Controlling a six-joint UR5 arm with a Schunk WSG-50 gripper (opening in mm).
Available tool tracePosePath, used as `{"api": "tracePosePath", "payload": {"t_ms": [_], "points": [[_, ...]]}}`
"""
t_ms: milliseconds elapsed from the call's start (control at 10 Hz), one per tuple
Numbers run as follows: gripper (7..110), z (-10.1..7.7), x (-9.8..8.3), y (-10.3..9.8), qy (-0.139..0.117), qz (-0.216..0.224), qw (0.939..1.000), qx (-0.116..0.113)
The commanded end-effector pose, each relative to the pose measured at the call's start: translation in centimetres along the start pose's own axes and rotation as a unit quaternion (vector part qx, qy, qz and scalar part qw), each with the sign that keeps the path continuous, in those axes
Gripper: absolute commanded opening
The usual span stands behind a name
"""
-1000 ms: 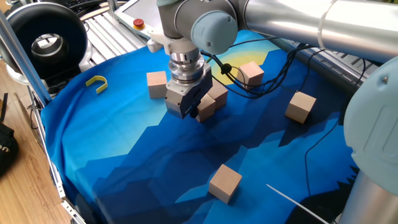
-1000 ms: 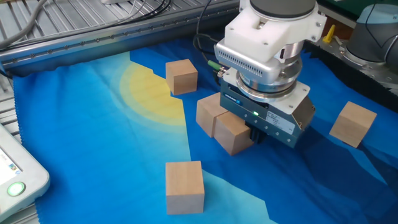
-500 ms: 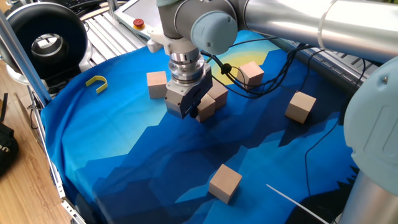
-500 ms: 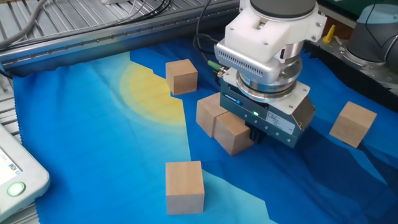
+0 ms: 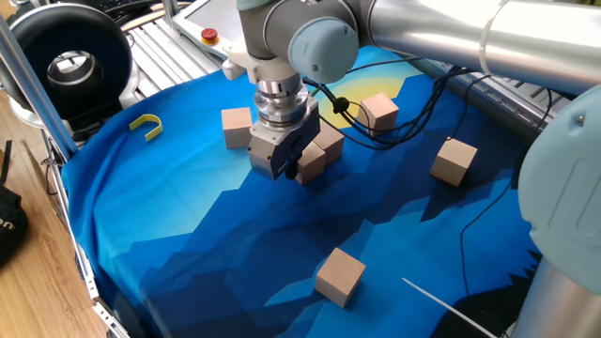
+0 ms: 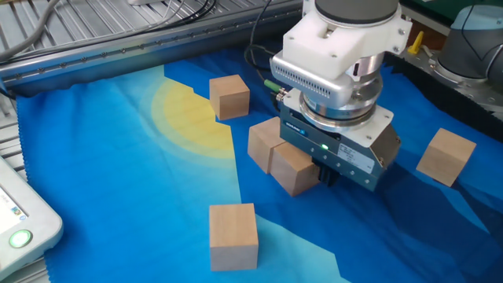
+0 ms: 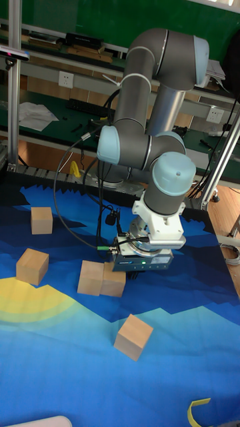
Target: Stack the blocks into a pyramid shape
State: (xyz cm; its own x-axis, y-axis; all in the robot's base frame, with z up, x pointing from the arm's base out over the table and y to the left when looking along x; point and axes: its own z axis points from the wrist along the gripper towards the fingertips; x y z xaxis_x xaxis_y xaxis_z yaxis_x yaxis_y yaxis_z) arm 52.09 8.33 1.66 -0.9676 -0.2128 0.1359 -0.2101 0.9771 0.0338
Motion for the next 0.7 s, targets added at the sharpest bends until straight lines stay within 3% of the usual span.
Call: {"api": "tracePosePath", "payload": {"t_ms": [0, 200, 300, 500, 600], "points": [[7, -1.5, -3.1, 1.8, -0.037, 0.03, 0.9981, -0.04], [7, -4.9, -6.3, 2.0, -0.072, 0.028, 0.9939, -0.078], [7, -6.3, -7.5, 1.2, -0.093, 0.031, 0.9921, -0.078], [7, -8.6, -11.4, -2.9, -0.163, 0.008, 0.9851, -0.054], [7, -8.8, -12.1, -6.1, -0.173, -0.007, 0.9849, -0.01]]}}
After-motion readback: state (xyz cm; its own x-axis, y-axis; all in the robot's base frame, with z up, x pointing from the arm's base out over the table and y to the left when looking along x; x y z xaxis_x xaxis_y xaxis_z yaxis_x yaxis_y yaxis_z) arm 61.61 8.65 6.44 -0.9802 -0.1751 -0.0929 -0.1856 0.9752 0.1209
